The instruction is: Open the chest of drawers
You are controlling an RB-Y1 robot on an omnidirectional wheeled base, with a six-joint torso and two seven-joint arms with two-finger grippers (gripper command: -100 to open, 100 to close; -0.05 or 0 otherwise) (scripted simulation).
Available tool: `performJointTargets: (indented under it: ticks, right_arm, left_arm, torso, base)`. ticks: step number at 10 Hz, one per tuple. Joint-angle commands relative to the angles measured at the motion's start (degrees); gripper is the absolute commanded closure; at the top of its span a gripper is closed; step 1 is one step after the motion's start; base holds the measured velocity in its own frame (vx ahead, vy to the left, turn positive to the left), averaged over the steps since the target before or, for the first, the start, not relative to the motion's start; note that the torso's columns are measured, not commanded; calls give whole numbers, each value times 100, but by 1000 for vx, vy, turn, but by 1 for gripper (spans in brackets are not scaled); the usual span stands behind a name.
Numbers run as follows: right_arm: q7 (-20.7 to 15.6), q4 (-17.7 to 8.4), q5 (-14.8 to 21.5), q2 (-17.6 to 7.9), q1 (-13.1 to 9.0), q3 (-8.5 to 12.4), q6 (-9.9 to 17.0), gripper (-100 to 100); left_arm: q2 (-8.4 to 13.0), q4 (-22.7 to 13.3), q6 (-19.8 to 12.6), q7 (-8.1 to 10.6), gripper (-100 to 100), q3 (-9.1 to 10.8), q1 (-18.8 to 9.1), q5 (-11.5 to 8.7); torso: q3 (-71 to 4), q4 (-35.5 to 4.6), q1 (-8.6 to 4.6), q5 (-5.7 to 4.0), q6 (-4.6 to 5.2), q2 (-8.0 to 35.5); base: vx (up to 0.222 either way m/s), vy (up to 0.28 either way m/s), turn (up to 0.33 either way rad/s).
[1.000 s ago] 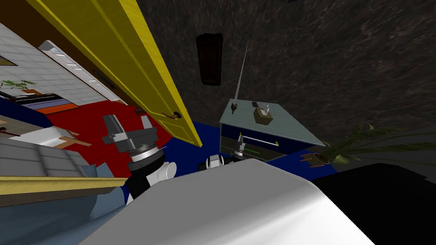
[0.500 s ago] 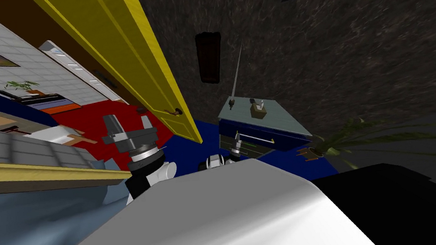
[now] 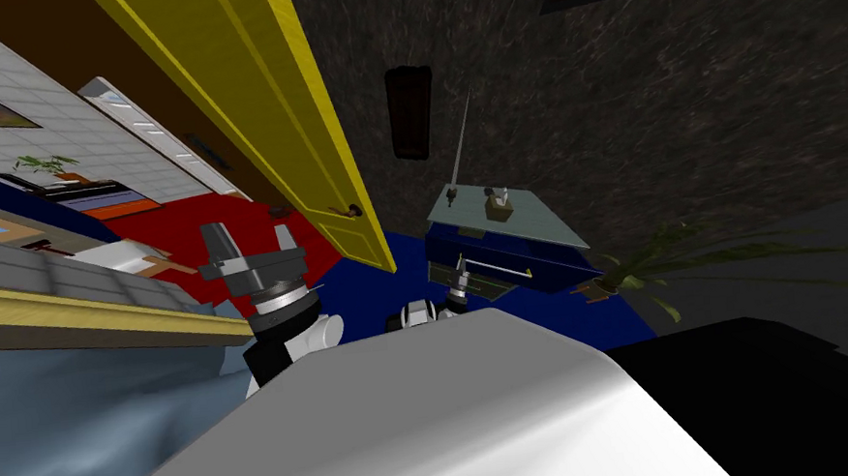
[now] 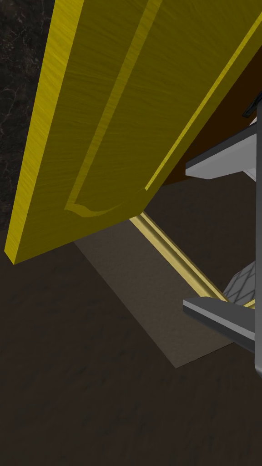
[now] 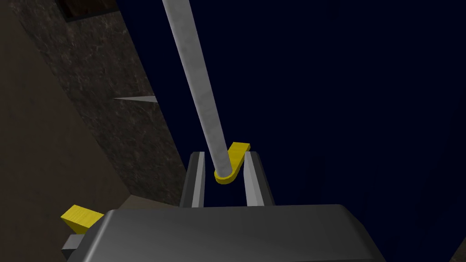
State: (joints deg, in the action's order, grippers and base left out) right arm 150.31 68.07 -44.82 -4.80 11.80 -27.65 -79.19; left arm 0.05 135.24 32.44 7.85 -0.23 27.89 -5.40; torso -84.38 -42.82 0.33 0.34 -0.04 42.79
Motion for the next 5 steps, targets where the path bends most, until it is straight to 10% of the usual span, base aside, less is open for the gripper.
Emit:
performJointTargets:
  ticks: [1, 3, 5]
  right_arm:
    - [-26, 66, 4, -8, 16, -6, 31, 100]
    - [-411, -500, 422, -178, 227, 159, 425, 100]
    - [-647, -523, 771, -178, 227, 159, 652, 100]
  left_arm:
    - [0, 0, 0, 0, 0, 0, 0, 0]
    - [0, 0, 0, 0, 0, -1, -1, 0]
    - [0, 1, 0, 0, 0, 0, 1, 0]
  torso:
    - [2, -9, -6, 4, 1, 9]
    - [-12, 53, 3, -31, -15, -44]
    - [-40, 64, -46, -37, 4, -84]
  base:
    - [-85, 35, 11]
    - [-81, 129, 392]
    - [-7, 52, 152]
